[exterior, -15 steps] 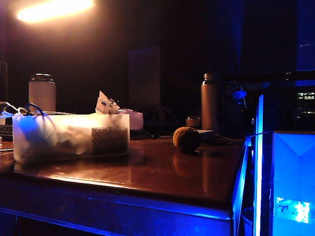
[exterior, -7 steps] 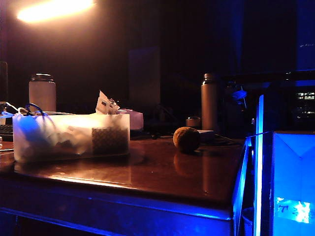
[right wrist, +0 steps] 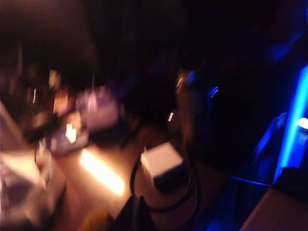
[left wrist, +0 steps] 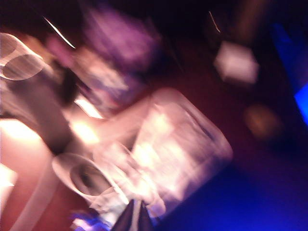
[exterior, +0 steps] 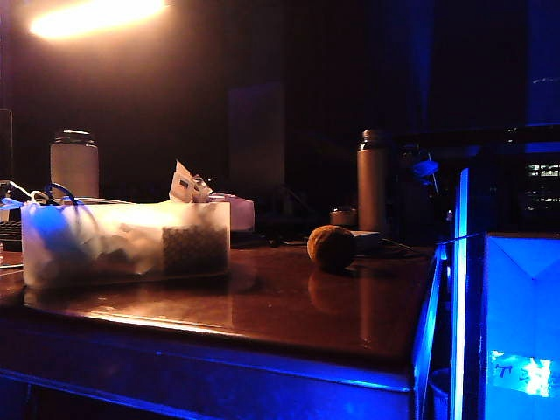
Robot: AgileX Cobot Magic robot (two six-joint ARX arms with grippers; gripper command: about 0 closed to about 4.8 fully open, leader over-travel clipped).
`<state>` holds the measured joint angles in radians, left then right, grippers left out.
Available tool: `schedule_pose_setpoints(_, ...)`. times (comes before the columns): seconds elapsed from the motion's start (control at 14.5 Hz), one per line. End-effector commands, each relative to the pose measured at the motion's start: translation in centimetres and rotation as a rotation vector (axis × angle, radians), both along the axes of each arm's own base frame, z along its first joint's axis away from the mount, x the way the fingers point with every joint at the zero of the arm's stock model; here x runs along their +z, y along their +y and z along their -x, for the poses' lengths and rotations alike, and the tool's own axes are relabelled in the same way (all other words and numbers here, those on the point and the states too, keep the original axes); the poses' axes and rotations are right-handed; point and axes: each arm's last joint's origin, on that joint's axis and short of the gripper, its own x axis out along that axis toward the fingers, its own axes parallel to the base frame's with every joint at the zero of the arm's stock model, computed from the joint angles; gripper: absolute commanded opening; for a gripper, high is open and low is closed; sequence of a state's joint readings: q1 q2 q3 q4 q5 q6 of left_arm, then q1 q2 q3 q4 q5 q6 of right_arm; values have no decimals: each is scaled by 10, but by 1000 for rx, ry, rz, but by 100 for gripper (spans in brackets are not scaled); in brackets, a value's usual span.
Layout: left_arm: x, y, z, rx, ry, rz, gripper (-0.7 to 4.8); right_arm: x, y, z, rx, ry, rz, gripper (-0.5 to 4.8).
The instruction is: Pick up the kiwi and place it into the translucent box.
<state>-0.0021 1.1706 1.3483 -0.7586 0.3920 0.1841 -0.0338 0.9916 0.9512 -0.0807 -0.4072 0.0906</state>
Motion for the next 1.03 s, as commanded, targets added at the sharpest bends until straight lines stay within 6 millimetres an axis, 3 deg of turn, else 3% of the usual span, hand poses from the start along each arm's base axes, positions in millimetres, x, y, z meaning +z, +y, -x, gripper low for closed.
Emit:
schedule_pose_setpoints(0.07,-1,-1,-14,-37,71,18,-3,-10,20,-49,177,169,145,-1)
schedule_pose_setpoints(0.21,0,-1,-15,-36,57,19,-3,-35,46,-85,271,294,164,-1)
schedule_pose_setpoints(0.41,1,-3,-14,-33,68,50,-1,-89,91,-123,387,403,188,19)
schedule_pose_setpoints(0.48,3,-4,-14,-33,68,69,7,-102,103,-128,409,432,198,137)
schedule_pose_setpoints(0.62,8,-5,-13,-45,52,74,62,-121,123,-131,413,473,233,472)
schedule_pose_setpoints(0.83,12,-7,-12,-66,40,90,62,-130,143,-135,354,429,290,479)
schedule_pose_setpoints(1.03,12,-13,-12,-90,43,97,62,-137,147,-143,264,398,314,479)
